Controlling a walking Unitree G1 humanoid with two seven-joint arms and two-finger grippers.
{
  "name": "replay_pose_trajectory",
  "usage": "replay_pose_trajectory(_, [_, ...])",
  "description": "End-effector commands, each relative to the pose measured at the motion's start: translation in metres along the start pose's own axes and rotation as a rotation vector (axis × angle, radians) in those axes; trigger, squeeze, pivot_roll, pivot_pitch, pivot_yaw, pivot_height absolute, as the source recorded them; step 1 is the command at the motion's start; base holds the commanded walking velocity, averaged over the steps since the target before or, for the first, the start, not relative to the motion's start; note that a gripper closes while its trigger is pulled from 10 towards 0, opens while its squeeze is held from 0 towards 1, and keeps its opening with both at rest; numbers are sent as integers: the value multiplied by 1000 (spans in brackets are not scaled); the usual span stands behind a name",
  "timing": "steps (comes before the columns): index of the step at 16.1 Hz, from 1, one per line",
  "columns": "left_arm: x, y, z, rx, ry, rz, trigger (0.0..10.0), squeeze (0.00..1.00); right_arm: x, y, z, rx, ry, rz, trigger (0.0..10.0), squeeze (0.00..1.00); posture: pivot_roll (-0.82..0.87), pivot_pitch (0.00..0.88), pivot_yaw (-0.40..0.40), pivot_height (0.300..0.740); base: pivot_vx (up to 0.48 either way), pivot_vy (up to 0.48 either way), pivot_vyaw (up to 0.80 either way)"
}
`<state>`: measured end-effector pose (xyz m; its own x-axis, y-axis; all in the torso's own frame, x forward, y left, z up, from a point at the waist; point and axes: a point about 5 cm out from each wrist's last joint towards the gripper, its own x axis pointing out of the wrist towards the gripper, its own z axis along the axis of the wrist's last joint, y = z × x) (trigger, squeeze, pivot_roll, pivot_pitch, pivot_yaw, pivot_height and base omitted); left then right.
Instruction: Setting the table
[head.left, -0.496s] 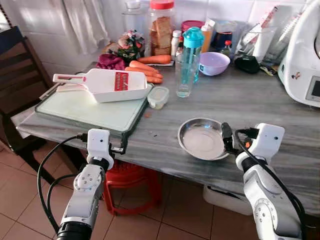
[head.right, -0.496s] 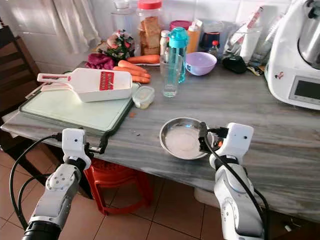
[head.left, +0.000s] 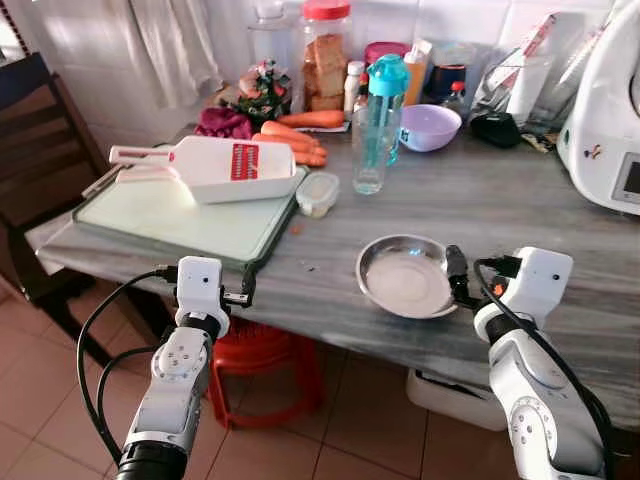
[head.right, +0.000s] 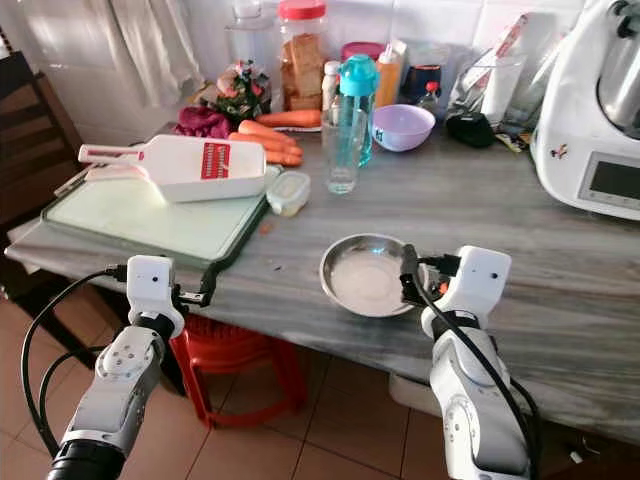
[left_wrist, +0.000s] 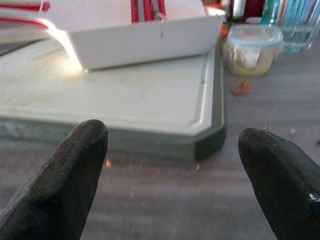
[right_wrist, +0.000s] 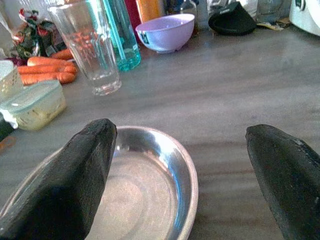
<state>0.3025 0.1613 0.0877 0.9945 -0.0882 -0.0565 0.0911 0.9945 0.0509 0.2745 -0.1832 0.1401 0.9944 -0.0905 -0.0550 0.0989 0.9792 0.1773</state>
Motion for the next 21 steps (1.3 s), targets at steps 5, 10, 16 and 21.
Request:
replay_pose_trajectory(5, [1,-1,-1,8,15,0,10000,0,2,2,-1,4,3,4,10000,0,-9,0,30,740,0,0,0])
replay_pose_trajectory(10, [-1,-2,-4,6,24,-7,10000,0,2,0,-1,5,6,-4,10000,0,-13,0,28,740,0,0,0])
replay_pose_trajectory(16, [-1,-2,-4,6,31,-4,10000,0,2,-1,-2,8,10,-11,10000,0,-14,0,27,740,-234,0,0])
replay_pose_trajectory(21, [-1,-3,-5,4,33,-8,10000,0,3,-3,-2,23,10,-21,10000,0,-14,0,27,740,-306,0,0])
